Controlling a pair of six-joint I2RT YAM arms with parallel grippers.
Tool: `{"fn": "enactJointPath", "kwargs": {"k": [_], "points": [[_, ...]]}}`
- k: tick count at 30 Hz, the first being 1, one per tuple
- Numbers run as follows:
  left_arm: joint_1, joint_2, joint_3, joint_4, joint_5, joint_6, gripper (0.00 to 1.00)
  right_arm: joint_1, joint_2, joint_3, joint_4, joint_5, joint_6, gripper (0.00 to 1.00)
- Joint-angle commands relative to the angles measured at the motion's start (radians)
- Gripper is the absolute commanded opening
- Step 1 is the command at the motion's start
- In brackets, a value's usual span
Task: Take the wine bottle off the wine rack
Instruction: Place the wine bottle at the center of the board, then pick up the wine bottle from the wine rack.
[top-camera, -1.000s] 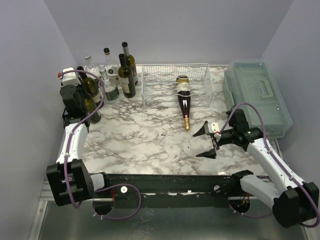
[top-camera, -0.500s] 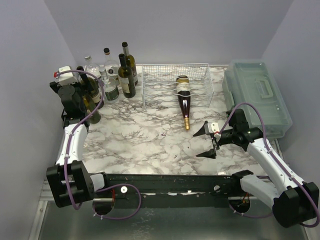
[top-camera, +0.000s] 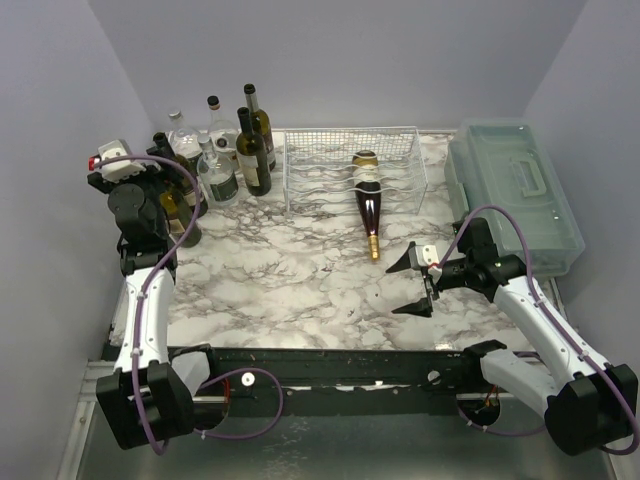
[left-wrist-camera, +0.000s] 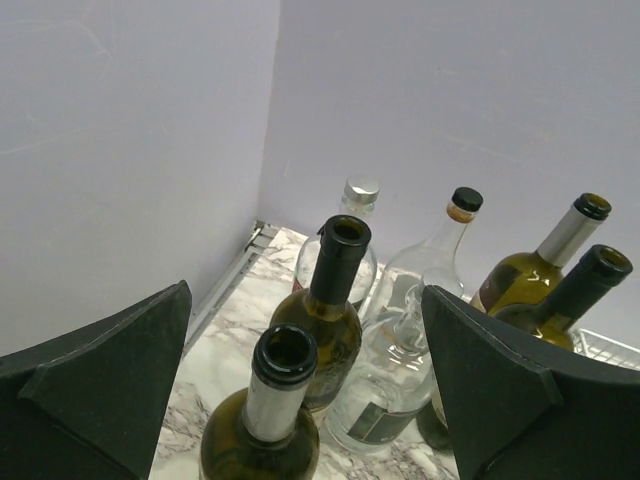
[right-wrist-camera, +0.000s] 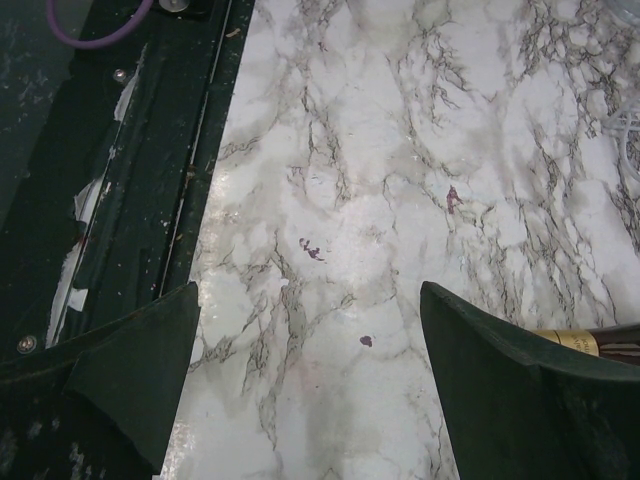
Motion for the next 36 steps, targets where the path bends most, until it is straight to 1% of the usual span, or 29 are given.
{"fn": "enactJointPath", "kwargs": {"k": [1,10,11,16,19,23,27,31,36], "points": [[0.007,-0.068,-0.034,-0.053,0.032,-0.096,0.99,-0.005,-0.007,0.03,-0.023,-0.002,-0.011,0.95],[0.007,-0.207,-0.088,-0.118,0.117,-0.214,0.99,-0.015,-0.014,0.032,-0.024,-0.009,-0.01,0.95],[0.007,-0.221,-0.088,-0.131,0.147,-0.227,0.99,-0.015,-0.014,0.031,-0.024,-0.009,-0.01,0.95],[0.005,-0.281,-0.083,-0.221,0.212,-0.279,0.99,-0.017,-0.019,0.031,-0.026,-0.011,-0.011,0.95],[0.005,-0.318,-0.077,-0.3,0.217,-0.312,0.99,-0.02,-0.021,0.032,-0.026,-0.012,-0.01,0.95],[-0.009,-0.362,-0.066,-0.415,0.2,-0.328,0.99,-0.022,-0.021,0.032,-0.027,-0.016,-0.01,0.95],[-0.051,-0.398,-0.047,-0.502,0.145,-0.316,0.99,-0.025,-0.019,0.03,-0.026,-0.017,-0.01,0.95],[-0.085,-0.412,-0.013,-0.595,0.126,-0.328,0.99,-0.028,-0.017,0.029,-0.023,-0.017,-0.008,0.95],[-0.158,-0.418,0.028,-0.712,0.016,-0.37,0.99,-0.032,-0.014,0.03,-0.02,-0.017,-0.006,0.95]]}}
